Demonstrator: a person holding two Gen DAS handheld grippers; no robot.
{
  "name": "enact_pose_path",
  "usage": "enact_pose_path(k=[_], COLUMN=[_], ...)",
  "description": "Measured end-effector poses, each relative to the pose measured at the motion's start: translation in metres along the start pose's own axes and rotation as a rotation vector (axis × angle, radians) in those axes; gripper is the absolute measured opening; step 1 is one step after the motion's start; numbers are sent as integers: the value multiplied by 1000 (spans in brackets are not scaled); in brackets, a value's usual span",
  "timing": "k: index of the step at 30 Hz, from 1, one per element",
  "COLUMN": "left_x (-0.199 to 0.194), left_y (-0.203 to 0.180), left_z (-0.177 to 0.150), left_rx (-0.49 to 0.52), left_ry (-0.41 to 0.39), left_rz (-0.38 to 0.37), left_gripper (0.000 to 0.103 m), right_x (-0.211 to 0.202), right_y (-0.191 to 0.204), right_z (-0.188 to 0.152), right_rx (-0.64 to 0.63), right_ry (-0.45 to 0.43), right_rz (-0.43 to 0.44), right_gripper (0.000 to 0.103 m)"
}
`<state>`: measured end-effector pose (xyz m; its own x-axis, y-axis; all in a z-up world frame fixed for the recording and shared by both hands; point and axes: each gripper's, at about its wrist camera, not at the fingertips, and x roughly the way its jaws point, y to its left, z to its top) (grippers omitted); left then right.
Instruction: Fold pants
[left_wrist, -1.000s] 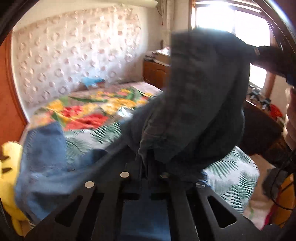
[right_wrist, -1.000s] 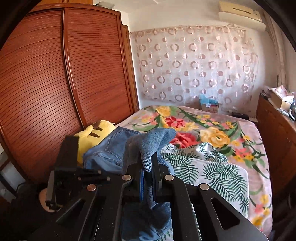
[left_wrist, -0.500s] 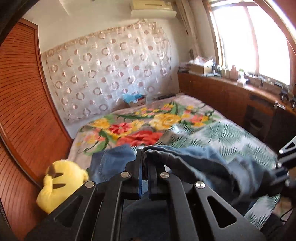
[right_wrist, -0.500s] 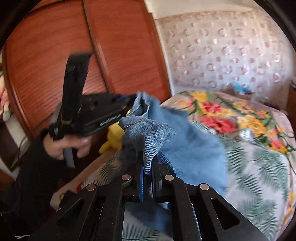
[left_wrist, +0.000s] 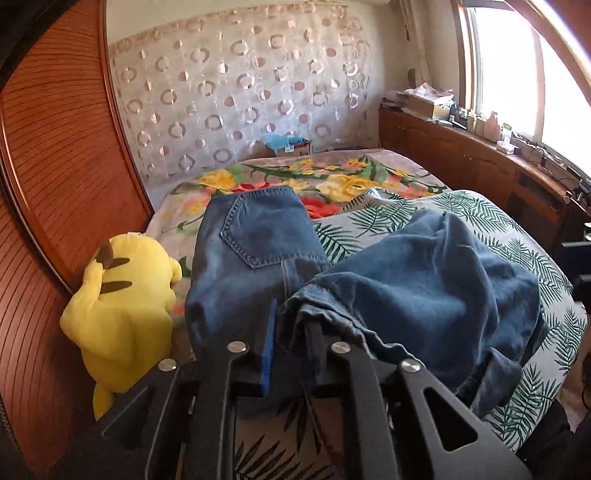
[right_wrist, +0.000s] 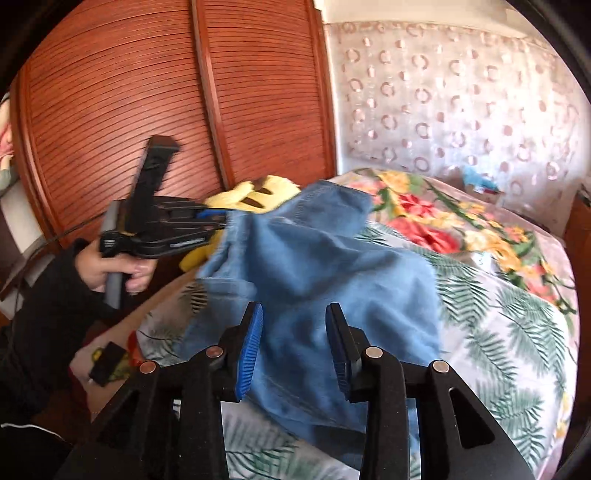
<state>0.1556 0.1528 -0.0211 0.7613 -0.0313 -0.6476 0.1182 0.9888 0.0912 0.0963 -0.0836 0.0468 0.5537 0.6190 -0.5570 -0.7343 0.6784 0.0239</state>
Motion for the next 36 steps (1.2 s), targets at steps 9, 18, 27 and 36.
enact_pose_path(k=[9,18,27,36], left_x=[-20,-43,-54,-46], left_y=[12,6,-1,-53], left_z=[-23,-43,-47,-38], left_rx=[-48,-25,-64,-58], left_ry=[12,-7,-24,-52], left_rz=[-12,3,-13,-97], left_gripper=[51,53,53,53], right_x=[17,1,11,-21], right_y=[-40,-47,-40,-33], right_z=[-30,-65,-70,-75], right_rx=[59,133,115,122], right_ry=[57,109,131,68], right_rz=[-182,-204,-244,-210], right_gripper=[37,40,40,2])
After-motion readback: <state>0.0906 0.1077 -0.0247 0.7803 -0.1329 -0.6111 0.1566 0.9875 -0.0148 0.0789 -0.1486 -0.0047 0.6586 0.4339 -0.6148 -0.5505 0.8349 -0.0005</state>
